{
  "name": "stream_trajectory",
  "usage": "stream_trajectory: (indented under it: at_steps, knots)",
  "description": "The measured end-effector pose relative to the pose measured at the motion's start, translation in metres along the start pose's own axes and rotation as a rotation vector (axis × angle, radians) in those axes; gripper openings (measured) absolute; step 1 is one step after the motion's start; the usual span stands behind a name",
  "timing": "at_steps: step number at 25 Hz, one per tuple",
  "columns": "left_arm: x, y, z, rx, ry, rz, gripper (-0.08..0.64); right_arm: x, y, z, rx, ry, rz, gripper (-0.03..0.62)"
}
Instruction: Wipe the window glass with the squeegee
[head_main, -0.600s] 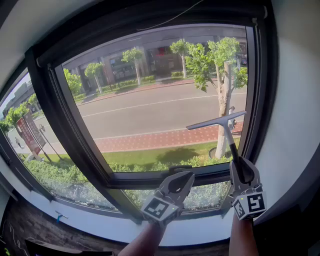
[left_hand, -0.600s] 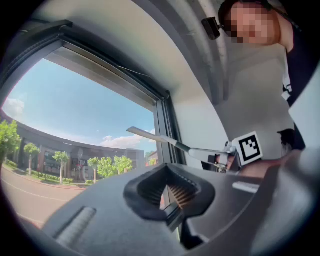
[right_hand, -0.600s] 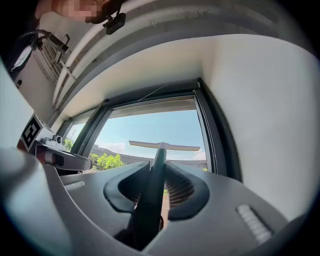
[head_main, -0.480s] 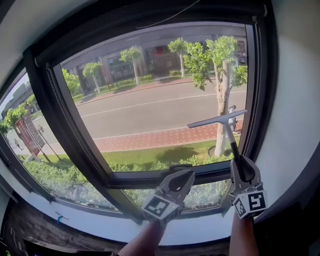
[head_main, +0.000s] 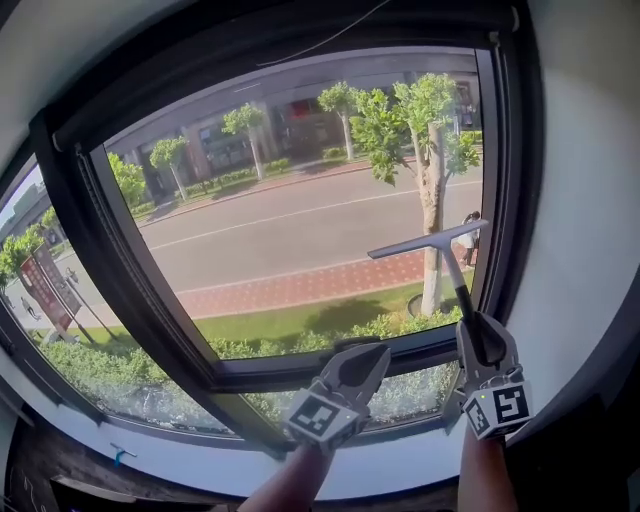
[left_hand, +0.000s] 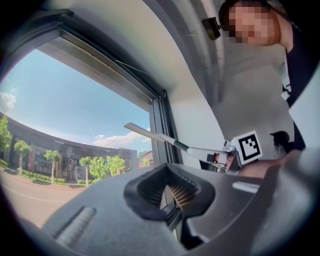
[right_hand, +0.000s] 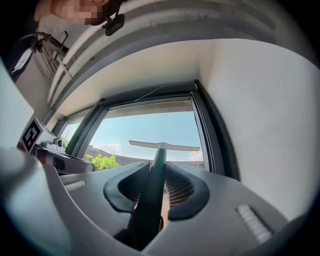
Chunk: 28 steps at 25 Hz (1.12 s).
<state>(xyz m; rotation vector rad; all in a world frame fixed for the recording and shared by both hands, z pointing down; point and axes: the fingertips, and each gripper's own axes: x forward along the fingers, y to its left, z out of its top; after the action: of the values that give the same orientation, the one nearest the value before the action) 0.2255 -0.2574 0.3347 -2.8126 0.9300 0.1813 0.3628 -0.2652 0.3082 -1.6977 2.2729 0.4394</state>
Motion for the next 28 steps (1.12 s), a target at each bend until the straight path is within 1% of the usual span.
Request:
stream_trajectory:
  at_steps: [7, 17, 23, 28]
  knots:
    - [0.006, -0.01, 0.0, 0.005, -0.009, -0.014, 0.002, -0.001, -0.006, 0.003, -0.006, 0.006, -0.012, 0.098]
    - [0.014, -0.019, 0.002, 0.016, -0.03, -0.02, 0.002, 0.01, -0.012, 0.013, -0.044, -0.023, 0.007, 0.098]
    - [0.021, -0.012, 0.014, 0.011, -0.049, -0.005, 0.002, 0.032, -0.026, 0.04, -0.069, -0.065, 0.003, 0.098]
    - [0.022, -0.008, 0.025, 0.019, -0.062, 0.006, 0.002, 0.057, -0.036, 0.068, -0.053, -0.109, 0.001, 0.098]
